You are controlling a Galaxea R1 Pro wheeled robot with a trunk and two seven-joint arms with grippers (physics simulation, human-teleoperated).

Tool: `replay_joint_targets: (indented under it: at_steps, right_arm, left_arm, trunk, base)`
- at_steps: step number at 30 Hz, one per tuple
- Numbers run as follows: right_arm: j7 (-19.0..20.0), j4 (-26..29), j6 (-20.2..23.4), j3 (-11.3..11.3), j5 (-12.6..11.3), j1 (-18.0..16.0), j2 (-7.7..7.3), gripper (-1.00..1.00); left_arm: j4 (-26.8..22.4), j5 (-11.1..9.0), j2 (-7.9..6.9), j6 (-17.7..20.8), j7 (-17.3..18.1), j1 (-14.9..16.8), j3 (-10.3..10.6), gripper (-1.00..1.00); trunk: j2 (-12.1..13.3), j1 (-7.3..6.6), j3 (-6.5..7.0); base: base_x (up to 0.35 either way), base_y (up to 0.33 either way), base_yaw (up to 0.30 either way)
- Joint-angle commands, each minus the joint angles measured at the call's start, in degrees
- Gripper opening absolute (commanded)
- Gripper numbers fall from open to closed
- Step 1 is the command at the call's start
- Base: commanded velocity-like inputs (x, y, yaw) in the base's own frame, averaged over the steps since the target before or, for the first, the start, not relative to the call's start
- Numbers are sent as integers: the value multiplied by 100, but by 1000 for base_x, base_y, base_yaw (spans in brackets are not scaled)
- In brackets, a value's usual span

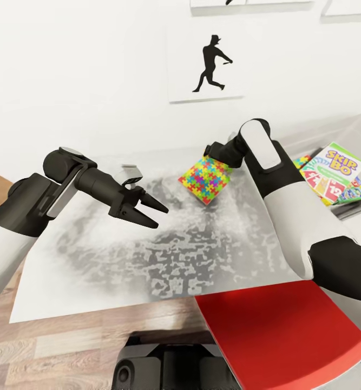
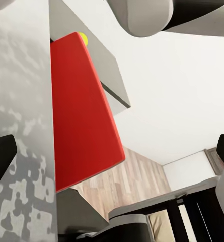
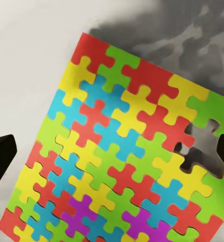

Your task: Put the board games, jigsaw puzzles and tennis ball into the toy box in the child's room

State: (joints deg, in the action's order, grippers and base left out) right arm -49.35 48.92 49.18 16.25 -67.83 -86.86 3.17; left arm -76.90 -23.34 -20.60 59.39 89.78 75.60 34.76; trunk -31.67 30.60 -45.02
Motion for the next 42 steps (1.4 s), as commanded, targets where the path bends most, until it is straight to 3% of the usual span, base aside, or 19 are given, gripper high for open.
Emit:
replay_joint_targets:
  at_steps: [1,30,42]
  right_arm:
    - [-72,39,6,10,-54,-22,-1,100]
    - [-85,66,4,36,-54,-95,-43,100]
    - [-133,43,31,8,-63,-149,-15,100]
  left_arm:
    - [0,-5,-4,61,22,7,13,100]
    - [0,-4,3,61,22,7,13,100]
    - [0,2,0,61,22,7,6,100]
  trunk:
    - [-7,2,-16]
    - [-7,2,-288]
    - [-7,2,-304]
  base:
    - [0,0,0]
    - [0,0,0]
    - [0,0,0]
